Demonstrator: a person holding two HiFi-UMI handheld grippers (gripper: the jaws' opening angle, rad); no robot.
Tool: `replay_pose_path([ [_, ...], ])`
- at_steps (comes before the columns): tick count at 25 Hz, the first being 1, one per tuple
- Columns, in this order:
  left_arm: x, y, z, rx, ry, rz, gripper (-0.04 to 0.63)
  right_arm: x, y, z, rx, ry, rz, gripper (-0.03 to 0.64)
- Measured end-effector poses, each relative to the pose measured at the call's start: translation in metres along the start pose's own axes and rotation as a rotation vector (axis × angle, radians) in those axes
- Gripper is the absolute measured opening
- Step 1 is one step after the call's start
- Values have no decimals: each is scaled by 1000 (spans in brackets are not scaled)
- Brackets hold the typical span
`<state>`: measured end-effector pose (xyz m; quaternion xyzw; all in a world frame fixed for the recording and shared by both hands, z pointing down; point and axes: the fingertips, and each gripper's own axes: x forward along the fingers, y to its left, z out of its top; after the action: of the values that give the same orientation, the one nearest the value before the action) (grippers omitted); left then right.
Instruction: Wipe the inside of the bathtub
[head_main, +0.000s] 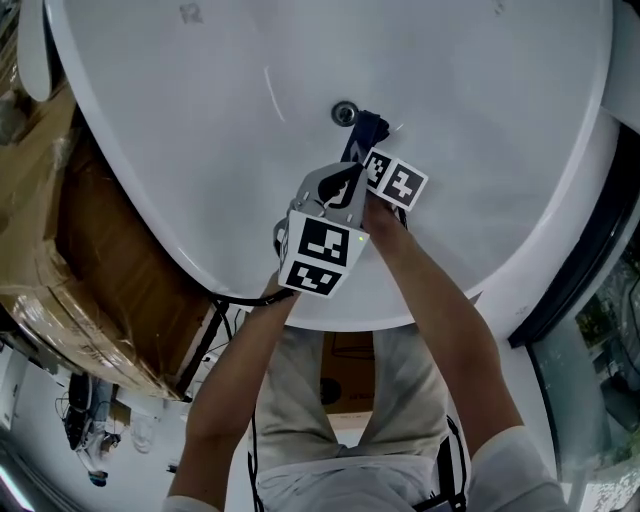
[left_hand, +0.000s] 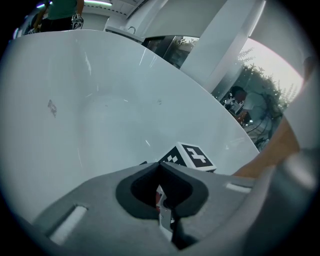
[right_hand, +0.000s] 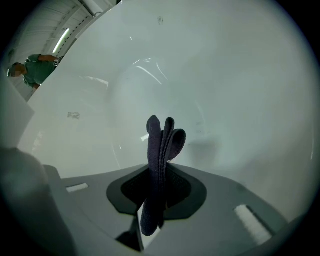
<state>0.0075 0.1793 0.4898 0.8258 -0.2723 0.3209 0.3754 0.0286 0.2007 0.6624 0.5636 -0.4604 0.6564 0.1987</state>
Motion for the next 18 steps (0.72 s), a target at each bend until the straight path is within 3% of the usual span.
replay_pose_path([
  [8, 8, 12, -4, -7, 10, 5, 0, 21, -34, 21, 110, -47, -88, 60],
  [13, 18, 11, -6, -6, 18, -10, 0, 35, -46, 32, 154, -52, -95, 61],
  [18, 17, 15, -6, -7, 33, -5, 0, 31, -71, 27, 276, -59, -168, 61],
])
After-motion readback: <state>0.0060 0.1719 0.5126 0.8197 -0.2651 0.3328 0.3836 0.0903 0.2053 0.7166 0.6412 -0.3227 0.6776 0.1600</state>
